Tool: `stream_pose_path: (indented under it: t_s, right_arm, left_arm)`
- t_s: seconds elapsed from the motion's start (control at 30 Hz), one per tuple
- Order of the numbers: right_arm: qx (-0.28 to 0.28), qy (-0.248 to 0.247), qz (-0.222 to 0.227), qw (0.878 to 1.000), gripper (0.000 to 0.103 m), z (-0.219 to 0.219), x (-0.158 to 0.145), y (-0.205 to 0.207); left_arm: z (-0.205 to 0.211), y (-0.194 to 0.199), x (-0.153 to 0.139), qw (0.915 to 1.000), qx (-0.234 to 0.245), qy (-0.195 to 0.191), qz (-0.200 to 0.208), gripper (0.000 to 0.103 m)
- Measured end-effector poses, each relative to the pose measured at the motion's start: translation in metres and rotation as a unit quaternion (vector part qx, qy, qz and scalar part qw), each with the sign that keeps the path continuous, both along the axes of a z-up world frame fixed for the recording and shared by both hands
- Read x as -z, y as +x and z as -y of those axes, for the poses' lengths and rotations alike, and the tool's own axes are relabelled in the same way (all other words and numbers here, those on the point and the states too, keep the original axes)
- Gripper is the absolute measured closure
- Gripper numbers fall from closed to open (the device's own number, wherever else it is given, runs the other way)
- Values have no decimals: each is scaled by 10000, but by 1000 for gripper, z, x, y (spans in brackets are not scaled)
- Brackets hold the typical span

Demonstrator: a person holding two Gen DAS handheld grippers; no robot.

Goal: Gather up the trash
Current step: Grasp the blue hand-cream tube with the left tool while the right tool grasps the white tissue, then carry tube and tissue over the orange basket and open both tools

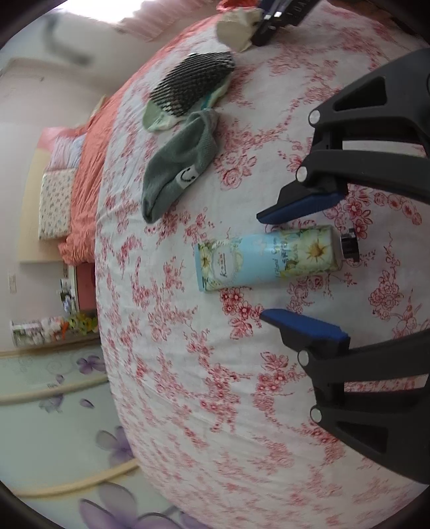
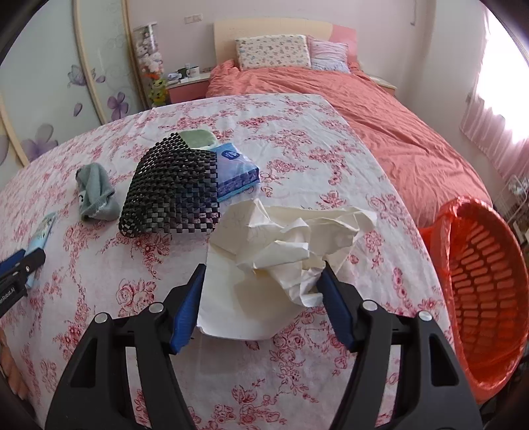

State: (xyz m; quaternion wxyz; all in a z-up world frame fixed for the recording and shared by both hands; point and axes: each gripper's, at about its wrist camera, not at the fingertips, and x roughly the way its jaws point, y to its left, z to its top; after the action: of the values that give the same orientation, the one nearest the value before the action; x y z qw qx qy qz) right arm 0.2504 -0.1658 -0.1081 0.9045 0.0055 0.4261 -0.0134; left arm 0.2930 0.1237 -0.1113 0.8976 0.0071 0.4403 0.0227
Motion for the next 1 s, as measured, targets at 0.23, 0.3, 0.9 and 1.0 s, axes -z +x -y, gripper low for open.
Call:
stream_pose_path:
  t_s: [0.23, 0.3, 0.9, 1.0]
  right_arm:
    - [-268, 208, 215, 9992, 91, 5, -9, -10]
    - [-383, 191, 270, 9987, 92, 6, -10, -14]
    - [-336, 992, 890, 9905, 102, 39, -49, -35]
    - [-388, 1071, 979, 9887, 102, 40, -55, -41]
  left_arm:
    - [4, -3, -2, 9999, 121, 48, 17, 74]
    - [5, -4, -3, 9999, 128, 77, 25, 74]
    - [28, -22, -49, 9981, 327, 57, 518, 74]
    - [40, -26, -57, 9973, 440, 49, 592, 74]
